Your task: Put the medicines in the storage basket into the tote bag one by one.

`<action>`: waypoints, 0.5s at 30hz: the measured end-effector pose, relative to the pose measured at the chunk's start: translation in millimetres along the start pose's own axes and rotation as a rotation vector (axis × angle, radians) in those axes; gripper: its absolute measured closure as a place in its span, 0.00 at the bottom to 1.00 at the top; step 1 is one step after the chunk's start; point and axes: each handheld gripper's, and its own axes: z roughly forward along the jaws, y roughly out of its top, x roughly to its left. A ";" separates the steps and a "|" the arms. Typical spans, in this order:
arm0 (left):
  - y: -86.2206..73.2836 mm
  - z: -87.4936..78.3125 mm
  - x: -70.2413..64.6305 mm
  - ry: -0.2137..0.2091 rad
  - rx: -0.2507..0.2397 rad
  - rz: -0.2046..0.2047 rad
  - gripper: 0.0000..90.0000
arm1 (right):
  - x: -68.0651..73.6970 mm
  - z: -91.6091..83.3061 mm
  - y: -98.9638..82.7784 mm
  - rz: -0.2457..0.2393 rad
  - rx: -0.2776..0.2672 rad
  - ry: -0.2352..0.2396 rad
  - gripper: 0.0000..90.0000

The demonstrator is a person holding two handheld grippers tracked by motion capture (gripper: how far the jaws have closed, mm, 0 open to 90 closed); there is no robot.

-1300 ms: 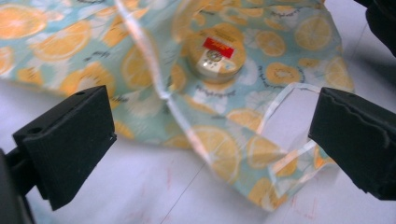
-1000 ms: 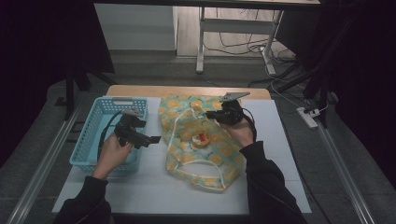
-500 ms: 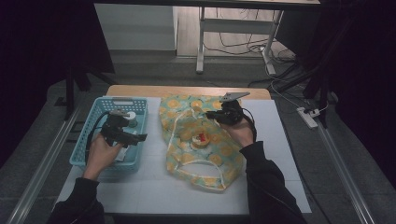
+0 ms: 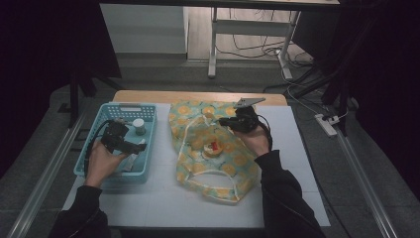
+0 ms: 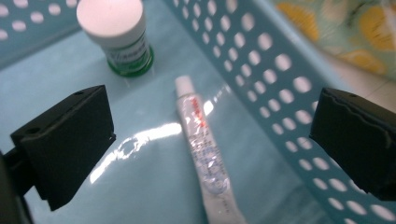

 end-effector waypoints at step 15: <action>2.9 31.8 6.3 0.029 0.195 -0.029 0.04 | 1.1 -1.1 1.0 -0.004 -0.005 0.001 1.00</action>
